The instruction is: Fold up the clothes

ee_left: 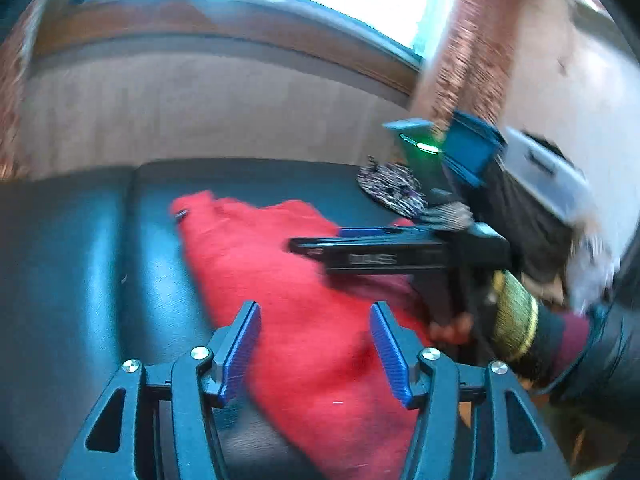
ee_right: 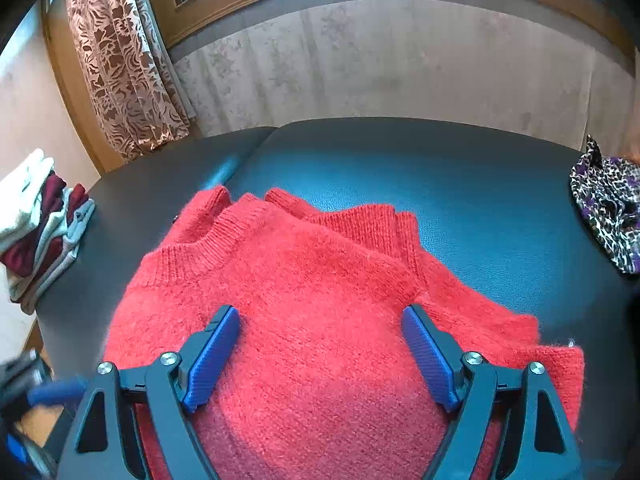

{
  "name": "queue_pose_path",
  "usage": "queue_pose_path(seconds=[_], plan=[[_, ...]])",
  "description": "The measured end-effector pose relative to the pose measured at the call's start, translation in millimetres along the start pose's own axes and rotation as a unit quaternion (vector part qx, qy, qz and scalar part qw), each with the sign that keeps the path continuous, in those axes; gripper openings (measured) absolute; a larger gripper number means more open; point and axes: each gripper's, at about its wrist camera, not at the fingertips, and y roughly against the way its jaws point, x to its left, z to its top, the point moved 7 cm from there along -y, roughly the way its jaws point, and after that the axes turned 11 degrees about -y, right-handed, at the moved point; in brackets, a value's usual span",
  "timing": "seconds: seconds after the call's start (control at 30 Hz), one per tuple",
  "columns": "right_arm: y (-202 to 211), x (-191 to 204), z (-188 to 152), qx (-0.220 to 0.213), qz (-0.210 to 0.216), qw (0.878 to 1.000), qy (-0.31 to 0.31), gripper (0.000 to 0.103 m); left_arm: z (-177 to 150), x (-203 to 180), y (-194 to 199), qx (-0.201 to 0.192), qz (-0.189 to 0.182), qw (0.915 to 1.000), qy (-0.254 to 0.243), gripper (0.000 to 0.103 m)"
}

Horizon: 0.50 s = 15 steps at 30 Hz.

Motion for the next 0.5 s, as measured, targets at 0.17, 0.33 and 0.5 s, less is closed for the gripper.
queue_pose_path(seconds=[0.17, 0.33, 0.5], plan=[[5, 1, 0, 0.007, 0.002, 1.000, 0.003, 0.087, -9, 30, -20, 0.047, -0.028, 0.9938, 0.097, 0.059], [33, -1, 9, 0.003, 0.017, 1.000, -0.004, 0.103, -5, 43, -36, 0.052, -0.064, 0.9851, 0.151, 0.063], [79, -49, 6, 0.004, 0.083, 0.992, -0.091, 0.103, -10, 57, -50, 0.056, -0.111, 0.9663, 0.226, 0.075]])
